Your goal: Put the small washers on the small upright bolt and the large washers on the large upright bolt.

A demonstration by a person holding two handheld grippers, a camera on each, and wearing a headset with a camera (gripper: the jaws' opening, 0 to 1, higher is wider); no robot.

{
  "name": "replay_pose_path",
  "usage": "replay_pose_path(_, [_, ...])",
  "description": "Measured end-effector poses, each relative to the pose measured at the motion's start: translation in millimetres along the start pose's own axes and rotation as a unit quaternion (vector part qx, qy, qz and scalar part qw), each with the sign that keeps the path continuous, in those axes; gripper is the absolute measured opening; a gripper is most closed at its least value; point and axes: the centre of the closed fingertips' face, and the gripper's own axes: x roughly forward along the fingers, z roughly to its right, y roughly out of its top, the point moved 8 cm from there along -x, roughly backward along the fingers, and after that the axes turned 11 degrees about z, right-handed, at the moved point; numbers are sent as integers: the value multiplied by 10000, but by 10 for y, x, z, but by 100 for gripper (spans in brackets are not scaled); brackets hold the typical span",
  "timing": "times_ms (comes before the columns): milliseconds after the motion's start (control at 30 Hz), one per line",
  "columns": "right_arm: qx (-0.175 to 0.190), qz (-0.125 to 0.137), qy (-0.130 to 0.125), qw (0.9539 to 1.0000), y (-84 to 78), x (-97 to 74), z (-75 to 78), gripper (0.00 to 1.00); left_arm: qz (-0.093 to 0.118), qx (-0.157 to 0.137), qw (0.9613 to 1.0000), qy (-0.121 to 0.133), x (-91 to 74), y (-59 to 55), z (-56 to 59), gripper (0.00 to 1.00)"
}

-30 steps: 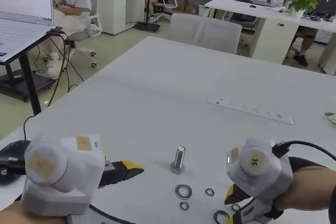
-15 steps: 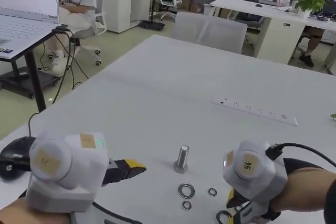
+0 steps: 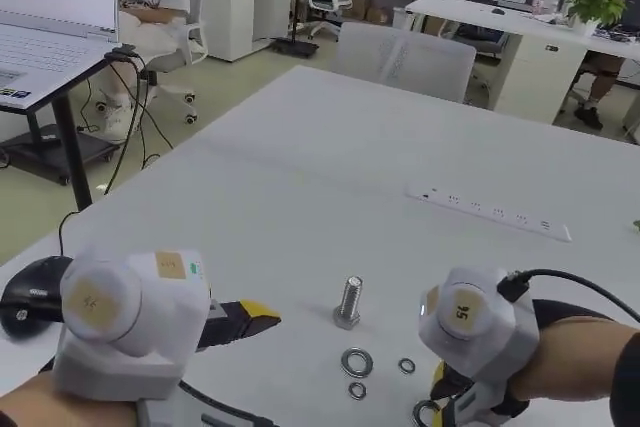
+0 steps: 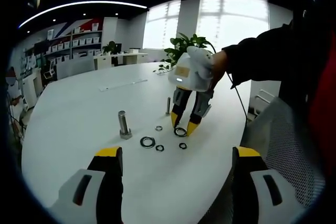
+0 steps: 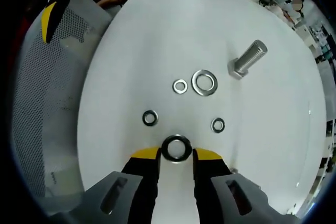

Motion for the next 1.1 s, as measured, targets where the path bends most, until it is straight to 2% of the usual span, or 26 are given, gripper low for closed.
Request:
replay_pose_path(167, [99,-67,50,9999,15,5,15,26,3,11,10000,5,-2,3,-7,86])
replay_pose_path(467, [-30,-376,31,9993,74,31,-12,25,-4,38,10000,15,-6,6,-8,85])
replay_pose_path(1100, [209,-395,89,9990,69,19,23,24,74,64,9999,80,-17,28,-17,85])
